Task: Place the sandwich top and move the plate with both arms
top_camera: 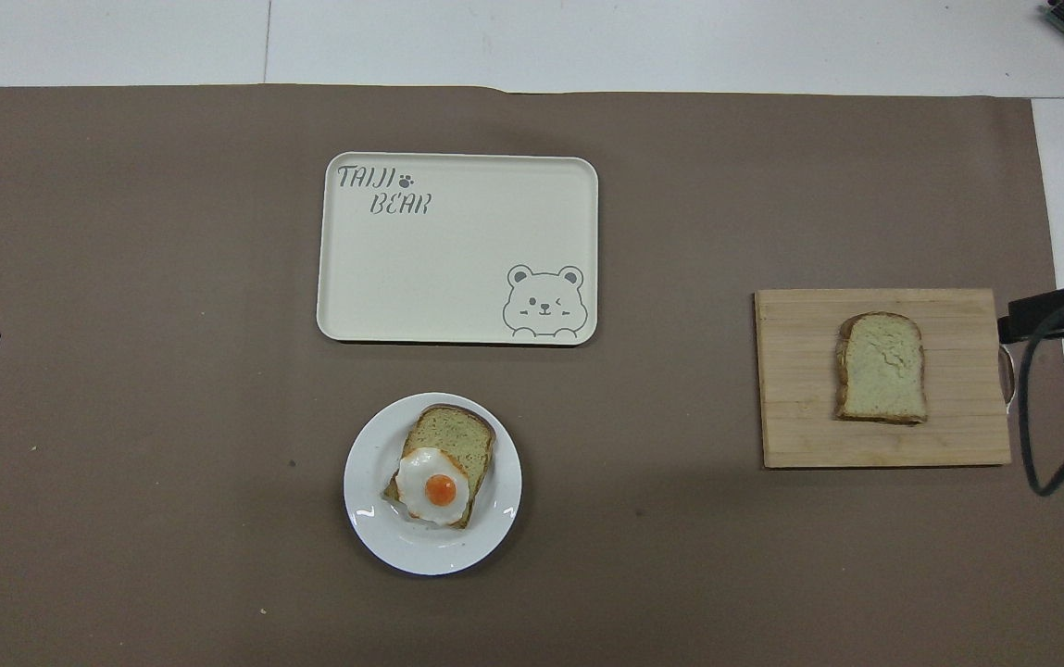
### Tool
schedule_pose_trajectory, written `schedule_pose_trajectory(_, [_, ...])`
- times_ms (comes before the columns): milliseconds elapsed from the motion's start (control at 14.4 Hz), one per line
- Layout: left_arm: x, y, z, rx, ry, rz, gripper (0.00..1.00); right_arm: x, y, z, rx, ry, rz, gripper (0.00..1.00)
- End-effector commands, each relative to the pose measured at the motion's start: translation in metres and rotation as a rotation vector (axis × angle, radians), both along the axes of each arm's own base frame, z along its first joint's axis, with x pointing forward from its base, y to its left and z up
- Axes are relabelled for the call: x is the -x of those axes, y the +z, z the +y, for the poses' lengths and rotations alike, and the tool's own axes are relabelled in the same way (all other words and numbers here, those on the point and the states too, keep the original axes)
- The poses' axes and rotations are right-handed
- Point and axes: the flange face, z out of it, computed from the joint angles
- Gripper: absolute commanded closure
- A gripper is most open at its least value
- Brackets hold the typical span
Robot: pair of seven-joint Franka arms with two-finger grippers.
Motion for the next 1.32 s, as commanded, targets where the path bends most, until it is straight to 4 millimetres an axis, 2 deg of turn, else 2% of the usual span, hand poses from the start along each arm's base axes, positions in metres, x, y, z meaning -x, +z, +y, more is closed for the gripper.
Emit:
schedule_pose_trajectory(0, [0.009,0.000,0.003,-0.010,0.011,0.009,0.00,0.008,-0.001,-0.002,-0.003,0.016,-0.007,0.00])
schedule_pose_trajectory(1040, [0.009,0.000,0.002,-0.010,0.010,0.009,0.00,0.011,-0.005,-0.007,-0.007,0.012,0.001,0.00])
schedule_pose_trajectory(1248, [0.009,0.000,0.003,-0.010,0.011,0.009,0.00,0.013,-0.015,-0.020,-0.009,-0.008,0.020,0.00])
